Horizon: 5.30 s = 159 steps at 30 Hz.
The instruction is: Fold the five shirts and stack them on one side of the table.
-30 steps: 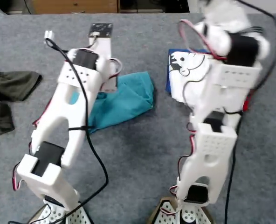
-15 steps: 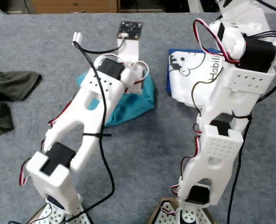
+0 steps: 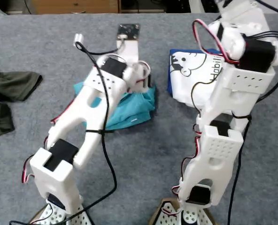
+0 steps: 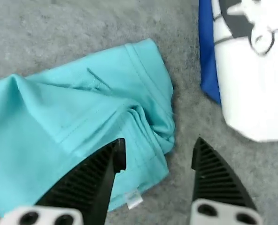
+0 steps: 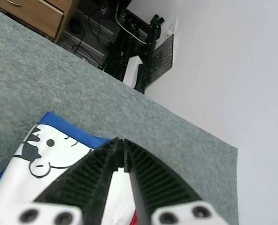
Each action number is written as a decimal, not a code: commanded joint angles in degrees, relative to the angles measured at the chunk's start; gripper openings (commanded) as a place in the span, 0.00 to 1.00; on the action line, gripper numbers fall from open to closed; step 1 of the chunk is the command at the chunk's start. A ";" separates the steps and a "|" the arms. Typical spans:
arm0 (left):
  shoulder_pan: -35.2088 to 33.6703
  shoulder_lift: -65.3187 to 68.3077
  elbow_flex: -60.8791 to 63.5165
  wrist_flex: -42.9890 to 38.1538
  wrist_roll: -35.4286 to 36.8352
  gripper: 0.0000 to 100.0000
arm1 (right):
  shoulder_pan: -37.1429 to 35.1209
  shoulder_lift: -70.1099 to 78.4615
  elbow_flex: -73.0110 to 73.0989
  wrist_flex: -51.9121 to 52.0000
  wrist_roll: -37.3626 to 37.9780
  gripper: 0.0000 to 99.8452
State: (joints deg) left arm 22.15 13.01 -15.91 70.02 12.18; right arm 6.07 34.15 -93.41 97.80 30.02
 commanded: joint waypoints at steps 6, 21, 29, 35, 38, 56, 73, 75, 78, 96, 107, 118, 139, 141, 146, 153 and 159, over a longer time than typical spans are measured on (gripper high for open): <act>-23.82 -4.62 -7.56 11.52 -3.60 0.01 | -13.49 4.53 -0.92 0.88 1.67 0.00; -39.74 -19.91 18.20 9.85 -13.45 0.02 | -40.13 12.79 28.53 4.66 23.30 0.00; -39.12 -32.84 36.13 -0.18 -12.92 0.02 | -40.84 10.77 41.54 3.60 32.70 0.00; -39.21 -27.91 36.04 -0.18 -12.92 0.02 | -38.37 18.24 40.92 -5.27 32.62 0.00; -39.30 -26.68 36.04 0.09 -12.92 0.02 | -35.74 20.70 37.05 -5.89 32.62 0.00; -39.12 -26.51 36.13 0.09 -13.27 0.02 | -20.26 33.01 -2.33 -3.08 19.16 0.00; -19.78 -17.36 36.57 -22.68 -5.98 0.02 | -23.43 25.63 2.59 4.66 11.34 0.00; -20.13 -10.95 32.79 -23.38 -5.01 0.02 | -24.48 25.63 6.55 4.66 8.88 0.00; -20.40 -1.45 24.70 -21.63 -3.87 0.02 | -26.15 25.63 11.30 4.40 6.42 0.00; -23.82 18.95 0.62 -9.93 -4.40 0.02 | -21.58 37.85 14.90 -14.51 5.98 0.00; -23.65 19.38 -0.09 -9.67 -4.48 0.02 | -19.56 36.35 -2.86 -2.90 6.15 0.00; -23.56 19.38 -9.85 0.88 -7.03 0.02 | -21.67 8.84 22.55 4.84 0.53 0.00; -27.78 21.85 -6.95 -6.51 -10.64 0.02 | -18.42 0.48 73.89 -17.23 0.62 0.00; -26.99 23.87 -6.95 -8.18 -10.55 0.02 | -17.63 1.89 72.48 -16.88 0.62 0.00; -26.46 26.59 -7.30 -7.12 -10.46 0.02 | -18.07 2.42 69.05 -13.80 0.44 0.00; -29.01 21.14 -10.46 -1.76 -10.55 0.02 | -21.58 -0.92 61.14 -6.86 0.62 0.00; -29.01 17.01 -15.38 5.45 -10.64 0.02 | -21.14 -3.65 53.93 0.26 0.35 0.00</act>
State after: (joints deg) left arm -6.86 34.46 -27.25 72.57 1.89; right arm -14.51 35.21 -34.51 94.64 31.08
